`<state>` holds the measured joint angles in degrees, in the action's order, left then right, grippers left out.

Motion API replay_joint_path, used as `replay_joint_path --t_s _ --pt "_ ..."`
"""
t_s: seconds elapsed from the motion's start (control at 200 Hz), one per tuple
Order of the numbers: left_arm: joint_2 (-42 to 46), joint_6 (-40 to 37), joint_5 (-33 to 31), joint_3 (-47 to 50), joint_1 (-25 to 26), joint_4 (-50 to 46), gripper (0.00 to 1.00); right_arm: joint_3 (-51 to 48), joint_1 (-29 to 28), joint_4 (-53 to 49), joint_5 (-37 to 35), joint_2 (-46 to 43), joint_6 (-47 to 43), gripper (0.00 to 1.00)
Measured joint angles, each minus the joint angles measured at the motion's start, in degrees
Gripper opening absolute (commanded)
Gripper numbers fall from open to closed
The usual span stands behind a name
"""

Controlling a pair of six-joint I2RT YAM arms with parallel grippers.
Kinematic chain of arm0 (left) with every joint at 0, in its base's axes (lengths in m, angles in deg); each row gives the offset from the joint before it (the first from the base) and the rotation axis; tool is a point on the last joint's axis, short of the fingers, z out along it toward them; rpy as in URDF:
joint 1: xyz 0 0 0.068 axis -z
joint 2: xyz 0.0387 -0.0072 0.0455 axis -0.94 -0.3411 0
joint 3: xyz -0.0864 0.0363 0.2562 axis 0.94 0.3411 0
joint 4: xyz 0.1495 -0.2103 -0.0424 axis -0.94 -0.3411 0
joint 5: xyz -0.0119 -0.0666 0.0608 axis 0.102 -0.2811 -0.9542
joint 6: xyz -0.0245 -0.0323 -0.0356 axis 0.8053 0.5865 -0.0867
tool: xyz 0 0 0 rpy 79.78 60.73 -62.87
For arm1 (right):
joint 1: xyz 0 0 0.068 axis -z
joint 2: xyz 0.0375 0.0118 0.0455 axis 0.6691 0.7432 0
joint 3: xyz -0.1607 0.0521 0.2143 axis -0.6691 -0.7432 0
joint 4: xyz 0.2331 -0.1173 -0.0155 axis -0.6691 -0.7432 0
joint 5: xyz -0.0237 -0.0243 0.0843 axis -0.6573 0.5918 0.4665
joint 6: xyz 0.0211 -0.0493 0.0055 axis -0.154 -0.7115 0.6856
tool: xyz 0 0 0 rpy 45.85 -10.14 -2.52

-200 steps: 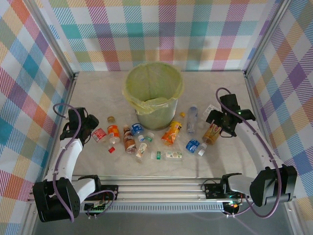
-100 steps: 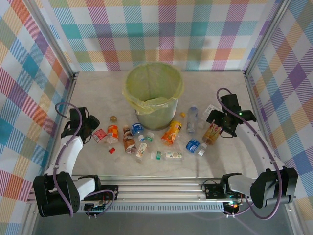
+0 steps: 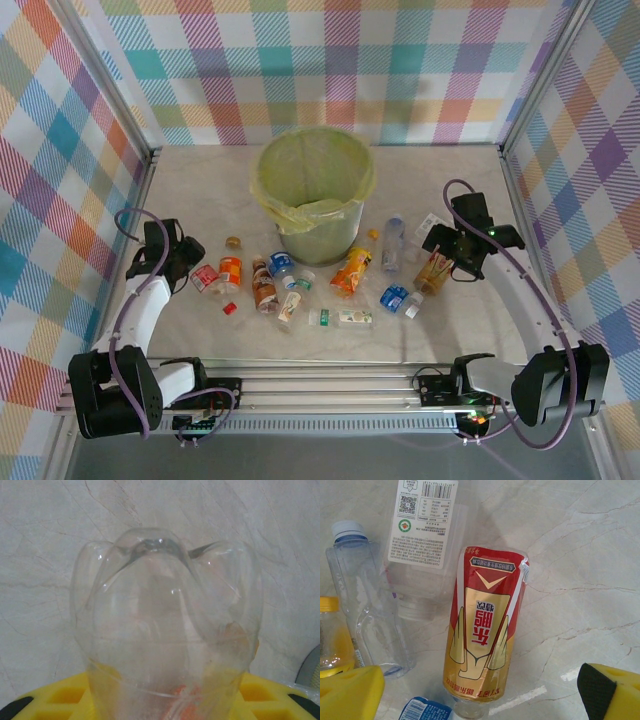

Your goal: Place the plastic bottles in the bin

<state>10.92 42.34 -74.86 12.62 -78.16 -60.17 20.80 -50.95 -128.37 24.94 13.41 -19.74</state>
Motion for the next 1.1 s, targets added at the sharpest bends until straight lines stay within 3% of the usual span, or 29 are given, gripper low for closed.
replay_joint_path --t_s 0.285,0.695,1.1 --pt "0.20 0.02 1.51 -1.27 0.02 -0.17 0.45 -0.57 0.04 0.00 0.00 -0.74 0.00 1.00" --pt "5.25 0.35 3.80 -13.20 0.72 -1.62 0.44 -0.68 0.04 0.00 0.26 -2.82 0.00 1.00" --pt "-0.98 -1.36 2.08 -37.66 12.24 4.46 0.41 -1.57 0.37 0.74 1.46 -3.65 0.00 1.00"
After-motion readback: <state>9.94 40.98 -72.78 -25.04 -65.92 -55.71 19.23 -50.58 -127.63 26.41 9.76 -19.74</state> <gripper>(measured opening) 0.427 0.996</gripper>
